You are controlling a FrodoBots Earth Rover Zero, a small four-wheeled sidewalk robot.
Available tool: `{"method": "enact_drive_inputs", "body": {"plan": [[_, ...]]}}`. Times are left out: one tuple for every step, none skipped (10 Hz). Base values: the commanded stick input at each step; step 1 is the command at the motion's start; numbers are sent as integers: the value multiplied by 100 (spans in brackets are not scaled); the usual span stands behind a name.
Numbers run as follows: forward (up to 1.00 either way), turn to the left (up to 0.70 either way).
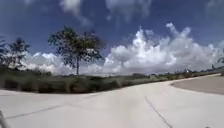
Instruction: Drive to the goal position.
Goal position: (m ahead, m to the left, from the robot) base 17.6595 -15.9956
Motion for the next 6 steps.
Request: {"method": "enact_drive_inputs", "body": {"plan": [[70, 0], [70, 0], [70, 0], [70, 0], [70, 0], [70, 0]]}}
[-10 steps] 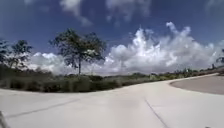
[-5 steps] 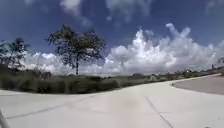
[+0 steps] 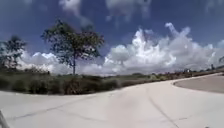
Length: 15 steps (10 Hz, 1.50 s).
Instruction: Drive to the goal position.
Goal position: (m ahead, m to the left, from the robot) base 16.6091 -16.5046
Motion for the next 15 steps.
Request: {"method": "enact_drive_inputs", "body": {"plan": [[70, 0], [70, 0], [70, 0], [70, 0], [70, 0], [70, 0], [70, 0], [70, 0], [70, 0], [70, 0], [70, 0], [70, 0], [70, -12], [70, -24], [70, -35]]}}
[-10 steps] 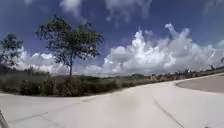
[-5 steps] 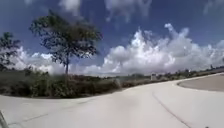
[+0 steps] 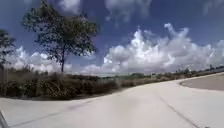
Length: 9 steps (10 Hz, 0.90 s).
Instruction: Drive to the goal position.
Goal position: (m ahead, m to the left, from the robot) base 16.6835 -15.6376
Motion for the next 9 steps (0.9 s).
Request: {"method": "enact_drive_inputs", "body": {"plan": [[70, -35], [70, -28], [70, -6], [70, -1], [70, 0], [70, 0], [70, 0], [70, 0], [70, 0]]}}
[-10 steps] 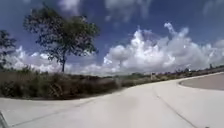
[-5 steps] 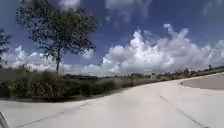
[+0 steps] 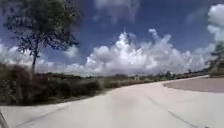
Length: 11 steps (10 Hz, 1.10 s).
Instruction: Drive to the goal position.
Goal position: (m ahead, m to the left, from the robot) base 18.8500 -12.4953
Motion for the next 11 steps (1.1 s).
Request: {"method": "enact_drive_inputs", "body": {"plan": [[70, 0], [70, 0], [70, 0], [70, 0], [70, 0], [70, 0], [70, -35], [70, -35], [70, -35], [70, -34], [70, -33]]}}
